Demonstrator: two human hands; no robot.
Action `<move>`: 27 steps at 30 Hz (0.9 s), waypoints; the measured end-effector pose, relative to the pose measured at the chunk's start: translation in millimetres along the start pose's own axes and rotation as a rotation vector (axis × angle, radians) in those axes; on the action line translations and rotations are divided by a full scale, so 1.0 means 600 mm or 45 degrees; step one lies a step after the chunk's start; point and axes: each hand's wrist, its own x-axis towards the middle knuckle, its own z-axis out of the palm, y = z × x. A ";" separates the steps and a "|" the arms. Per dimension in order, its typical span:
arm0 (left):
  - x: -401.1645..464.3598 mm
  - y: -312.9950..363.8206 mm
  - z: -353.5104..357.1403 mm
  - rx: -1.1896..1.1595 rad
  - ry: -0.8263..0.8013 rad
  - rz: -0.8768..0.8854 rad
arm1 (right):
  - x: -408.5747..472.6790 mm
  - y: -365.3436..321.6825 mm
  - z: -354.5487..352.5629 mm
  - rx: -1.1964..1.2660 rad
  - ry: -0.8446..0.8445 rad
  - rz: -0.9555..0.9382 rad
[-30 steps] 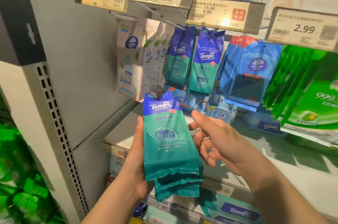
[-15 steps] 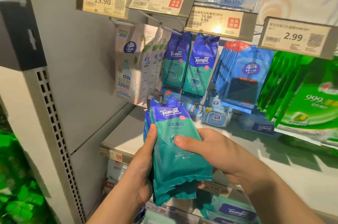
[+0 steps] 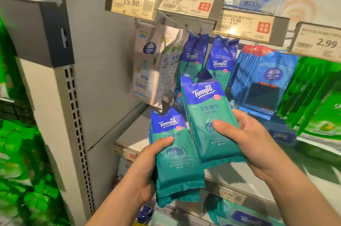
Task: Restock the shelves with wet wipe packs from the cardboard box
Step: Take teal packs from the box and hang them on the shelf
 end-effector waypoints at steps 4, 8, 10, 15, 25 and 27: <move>0.001 0.004 -0.006 -0.004 -0.024 -0.001 | -0.004 -0.032 0.022 -0.090 0.013 -0.271; 0.002 0.007 -0.013 0.013 -0.047 0.018 | -0.010 -0.055 0.039 -0.064 -0.037 -0.481; 0.003 0.007 -0.015 0.007 -0.063 0.021 | -0.008 -0.062 0.046 -0.023 -0.059 -0.544; 0.005 0.005 -0.017 0.009 -0.083 0.017 | 0.013 -0.077 0.068 0.062 0.010 -0.598; 0.012 0.011 -0.028 0.018 -0.105 0.044 | 0.060 -0.036 0.070 0.088 0.155 -0.464; 0.014 0.011 -0.031 0.015 -0.109 0.046 | 0.068 -0.022 0.068 0.079 0.164 -0.456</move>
